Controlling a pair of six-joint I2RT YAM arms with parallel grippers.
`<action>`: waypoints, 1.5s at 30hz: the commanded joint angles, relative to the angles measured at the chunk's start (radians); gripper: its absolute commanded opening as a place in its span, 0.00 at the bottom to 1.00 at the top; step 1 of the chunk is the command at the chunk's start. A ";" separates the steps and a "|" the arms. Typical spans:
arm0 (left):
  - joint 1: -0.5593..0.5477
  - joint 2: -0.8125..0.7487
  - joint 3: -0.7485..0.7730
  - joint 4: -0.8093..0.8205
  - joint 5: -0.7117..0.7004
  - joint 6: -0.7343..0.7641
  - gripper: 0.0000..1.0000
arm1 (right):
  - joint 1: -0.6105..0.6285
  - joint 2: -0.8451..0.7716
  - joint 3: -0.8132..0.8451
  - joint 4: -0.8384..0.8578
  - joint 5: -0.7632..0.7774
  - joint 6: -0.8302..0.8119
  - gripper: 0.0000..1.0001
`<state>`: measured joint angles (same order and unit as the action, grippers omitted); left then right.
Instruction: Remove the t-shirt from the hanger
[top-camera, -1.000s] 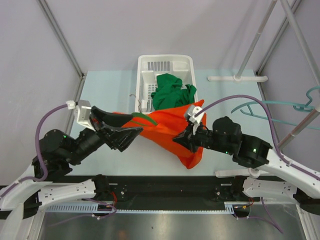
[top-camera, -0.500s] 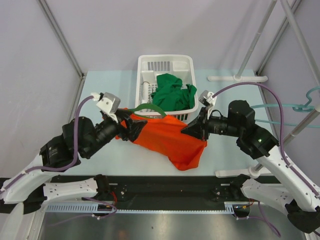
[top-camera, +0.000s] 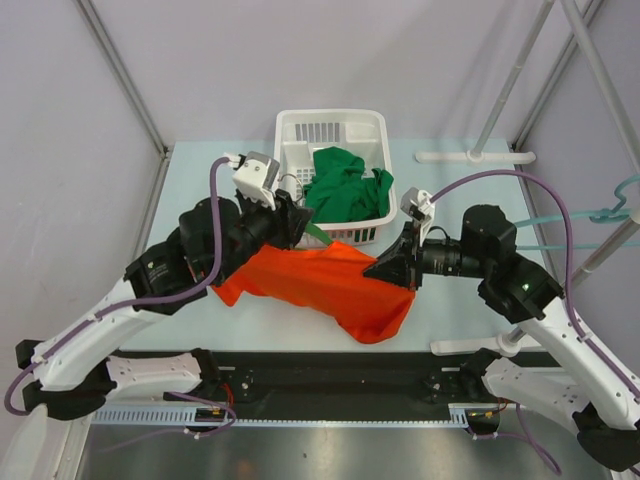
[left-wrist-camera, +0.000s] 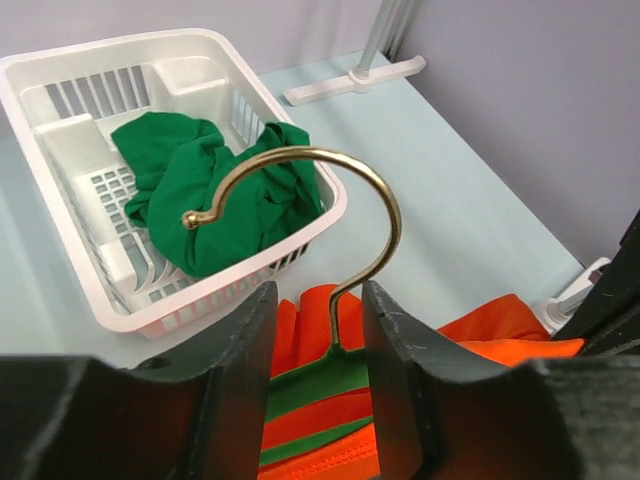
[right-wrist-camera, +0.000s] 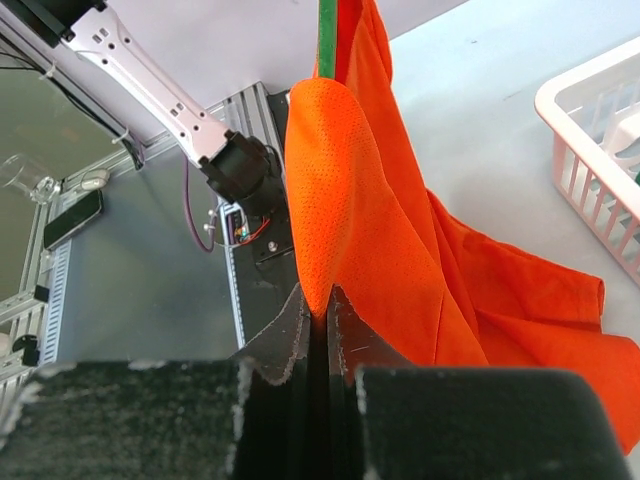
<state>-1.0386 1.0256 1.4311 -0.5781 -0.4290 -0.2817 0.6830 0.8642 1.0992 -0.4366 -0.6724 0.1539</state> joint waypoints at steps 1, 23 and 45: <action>0.014 0.002 0.011 0.075 0.059 -0.019 0.40 | 0.004 -0.047 0.002 0.087 -0.036 0.013 0.00; 0.015 -0.278 -0.061 0.153 -0.145 0.208 0.00 | 0.050 -0.102 0.005 -0.108 0.264 -0.149 1.00; 0.015 -0.358 -0.092 0.132 -0.152 0.179 0.00 | 0.213 0.107 0.010 0.127 0.393 -0.172 0.10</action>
<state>-1.0286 0.6781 1.3487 -0.5030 -0.5484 -0.0898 0.8520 0.9630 1.0573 -0.3656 -0.3943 -0.0357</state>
